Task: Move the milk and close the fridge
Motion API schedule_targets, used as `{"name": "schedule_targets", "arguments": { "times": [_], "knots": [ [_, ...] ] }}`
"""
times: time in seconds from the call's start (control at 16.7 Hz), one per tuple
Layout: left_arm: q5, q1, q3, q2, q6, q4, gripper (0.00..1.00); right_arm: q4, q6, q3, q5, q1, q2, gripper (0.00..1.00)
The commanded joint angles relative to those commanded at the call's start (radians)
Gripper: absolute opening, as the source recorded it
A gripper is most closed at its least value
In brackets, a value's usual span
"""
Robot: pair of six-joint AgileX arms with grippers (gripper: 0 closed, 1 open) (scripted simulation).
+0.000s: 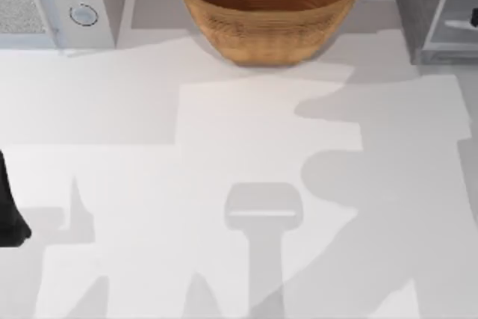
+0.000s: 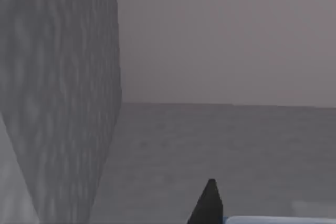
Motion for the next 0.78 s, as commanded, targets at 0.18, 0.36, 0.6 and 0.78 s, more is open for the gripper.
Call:
{"name": "schedule_targets", "arguments": {
  "times": [0.18, 0.36, 0.6, 0.78],
  "knots": [
    [0.0, 0.0, 0.0, 0.0, 0.0, 0.0, 1.0, -0.061, -0.001, 0.2, -0.039, -0.041, 0.123, 0.0],
    [0.0, 0.0, 0.0, 0.0, 0.0, 0.0, 1.0, -0.132, -0.005, 0.311, -0.079, -0.085, 0.23, 0.0],
    [0.0, 0.0, 0.0, 0.0, 0.0, 0.0, 1.0, -0.154, -0.006, 0.337, -0.093, -0.1, 0.258, 0.0],
    [0.0, 0.0, 0.0, 0.0, 0.0, 0.0, 1.0, -0.152, -0.005, 0.334, -0.092, -0.097, 0.255, 0.0]
  ]
}}
